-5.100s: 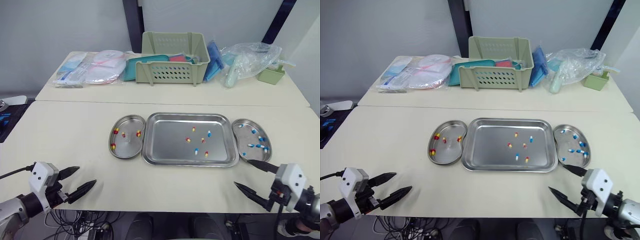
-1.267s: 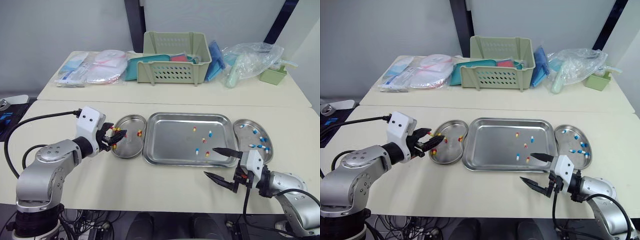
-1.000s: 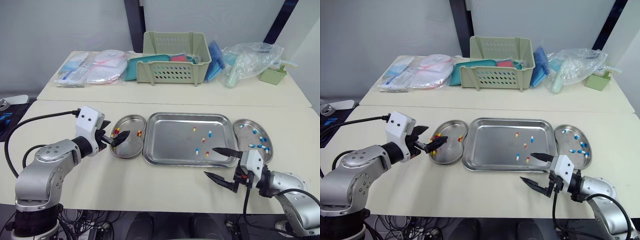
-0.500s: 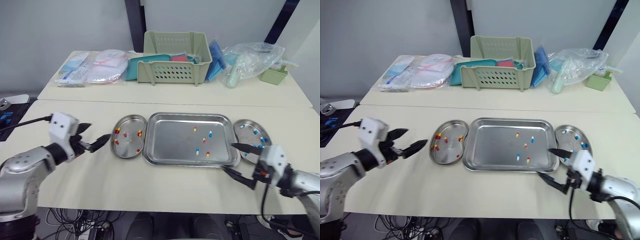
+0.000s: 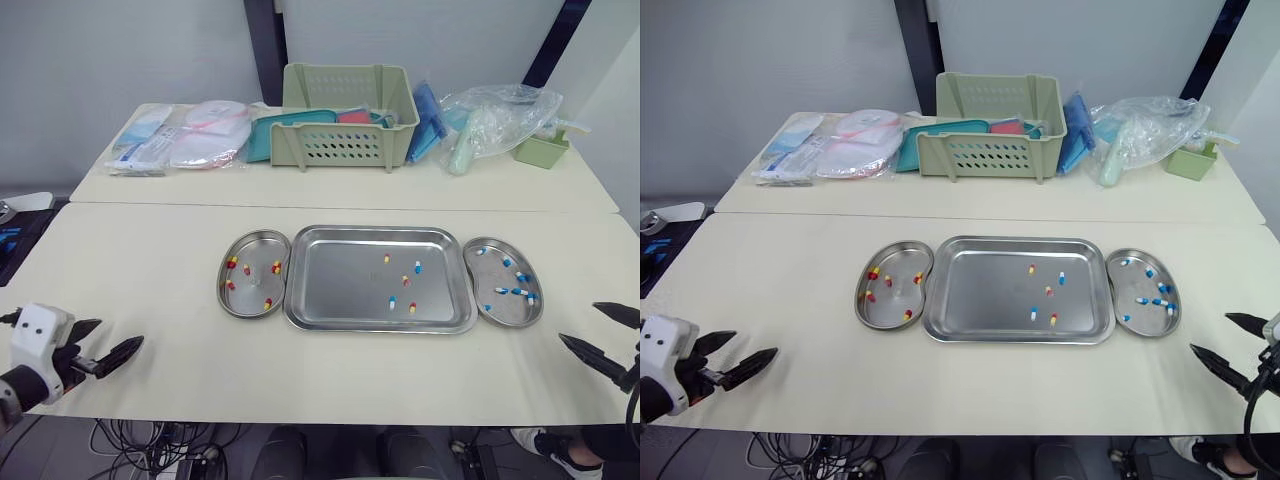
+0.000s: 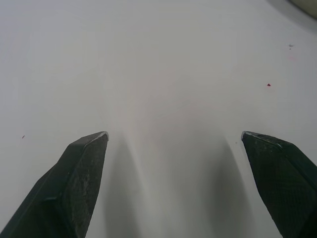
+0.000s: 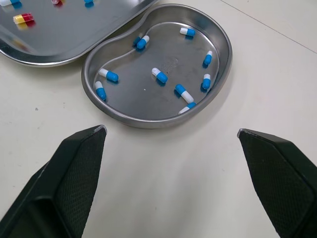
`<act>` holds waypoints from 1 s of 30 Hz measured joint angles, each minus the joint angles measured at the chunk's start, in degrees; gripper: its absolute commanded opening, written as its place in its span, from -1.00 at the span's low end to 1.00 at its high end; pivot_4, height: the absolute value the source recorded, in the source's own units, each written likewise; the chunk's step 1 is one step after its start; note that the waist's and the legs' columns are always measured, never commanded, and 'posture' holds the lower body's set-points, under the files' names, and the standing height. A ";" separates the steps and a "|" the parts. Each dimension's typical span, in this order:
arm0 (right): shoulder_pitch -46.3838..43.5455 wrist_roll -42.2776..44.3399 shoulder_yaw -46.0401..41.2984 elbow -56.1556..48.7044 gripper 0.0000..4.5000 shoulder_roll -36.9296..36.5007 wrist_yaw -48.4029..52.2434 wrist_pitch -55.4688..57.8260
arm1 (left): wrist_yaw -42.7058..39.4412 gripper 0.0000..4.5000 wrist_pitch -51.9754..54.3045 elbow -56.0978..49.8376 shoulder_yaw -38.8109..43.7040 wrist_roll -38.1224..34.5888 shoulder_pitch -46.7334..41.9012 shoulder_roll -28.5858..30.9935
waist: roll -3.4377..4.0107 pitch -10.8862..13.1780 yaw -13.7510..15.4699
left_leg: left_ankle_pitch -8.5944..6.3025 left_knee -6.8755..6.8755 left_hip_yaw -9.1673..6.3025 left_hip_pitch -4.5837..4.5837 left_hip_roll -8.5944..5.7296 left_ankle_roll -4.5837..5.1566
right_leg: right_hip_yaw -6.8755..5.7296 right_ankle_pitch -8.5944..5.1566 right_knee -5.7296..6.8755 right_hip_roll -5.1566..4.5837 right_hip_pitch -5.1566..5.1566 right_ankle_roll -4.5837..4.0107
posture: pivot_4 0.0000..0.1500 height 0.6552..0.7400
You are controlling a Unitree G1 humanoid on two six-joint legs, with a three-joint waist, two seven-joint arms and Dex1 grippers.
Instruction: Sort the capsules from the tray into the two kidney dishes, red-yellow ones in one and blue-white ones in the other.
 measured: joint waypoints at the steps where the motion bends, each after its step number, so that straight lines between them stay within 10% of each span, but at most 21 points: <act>1: -0.14 -0.44 0.00 0.19 1.00 -0.01 0.00 -0.04 | -0.04 0.99 -0.33 -0.09 0.36 -0.10 0.71 -0.19 | 0.00 0.00 -0.01 | 0.00 0.00 0.00 0.00 0.00 0.00 | 0.00 0.00 0.00 0.00 0.00 0.00 | 1.00 1.00; 18: 4.16 -3.19 -1.85 3.59 1.00 -0.69 2.42 -0.75 | -11.66 0.99 1.12 -34.40 -11.76 -13.07 8.61 -5.97 | 0.02 -0.01 0.09 | 0.00 0.01 0.07 -0.01 0.00 0.00 | 0.06 0.00 -0.04 0.00 0.04 0.00 | 1.00 1.00; 30: 14.00 -1.00 -5.84 -9.32 1.00 2.58 3.75 3.30 | -14.04 0.99 -6.38 -32.29 -21.23 -11.45 3.82 -8.39 | 0.22 -0.11 0.00 | 0.00 0.01 0.06 0.01 0.00 0.00 | 0.06 0.00 -0.03 0.02 0.05 0.00 | 1.00 1.00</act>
